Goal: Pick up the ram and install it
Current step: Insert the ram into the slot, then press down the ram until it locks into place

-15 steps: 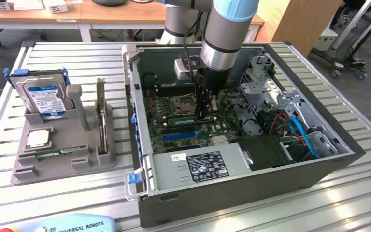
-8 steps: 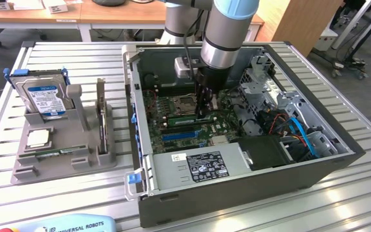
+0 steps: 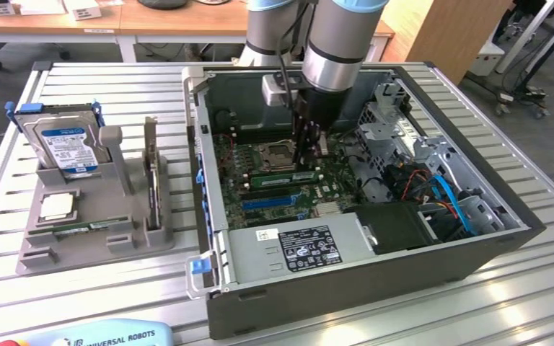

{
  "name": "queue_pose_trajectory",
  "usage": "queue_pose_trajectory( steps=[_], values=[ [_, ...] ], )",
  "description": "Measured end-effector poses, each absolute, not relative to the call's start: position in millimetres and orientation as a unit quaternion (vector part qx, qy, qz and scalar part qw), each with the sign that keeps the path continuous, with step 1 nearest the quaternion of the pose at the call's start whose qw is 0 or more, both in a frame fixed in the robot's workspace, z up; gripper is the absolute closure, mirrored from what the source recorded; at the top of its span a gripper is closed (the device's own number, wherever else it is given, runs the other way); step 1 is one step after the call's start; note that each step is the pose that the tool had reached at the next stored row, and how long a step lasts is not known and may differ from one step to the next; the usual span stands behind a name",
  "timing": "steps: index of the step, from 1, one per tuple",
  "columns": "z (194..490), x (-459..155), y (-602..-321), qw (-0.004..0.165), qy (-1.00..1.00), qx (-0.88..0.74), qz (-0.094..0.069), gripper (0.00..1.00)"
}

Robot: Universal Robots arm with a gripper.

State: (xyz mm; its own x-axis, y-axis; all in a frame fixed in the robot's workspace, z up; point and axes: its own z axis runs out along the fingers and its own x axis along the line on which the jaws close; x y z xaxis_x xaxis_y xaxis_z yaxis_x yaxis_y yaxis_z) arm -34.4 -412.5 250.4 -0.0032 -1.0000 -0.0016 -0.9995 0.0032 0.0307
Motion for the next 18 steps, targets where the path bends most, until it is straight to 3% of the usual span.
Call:
queue_pose_trajectory(
  steps=[18],
  values=[
    [279, -34, -413, 0.01, -0.708, 0.706, -0.011, 0.75]
  ],
)
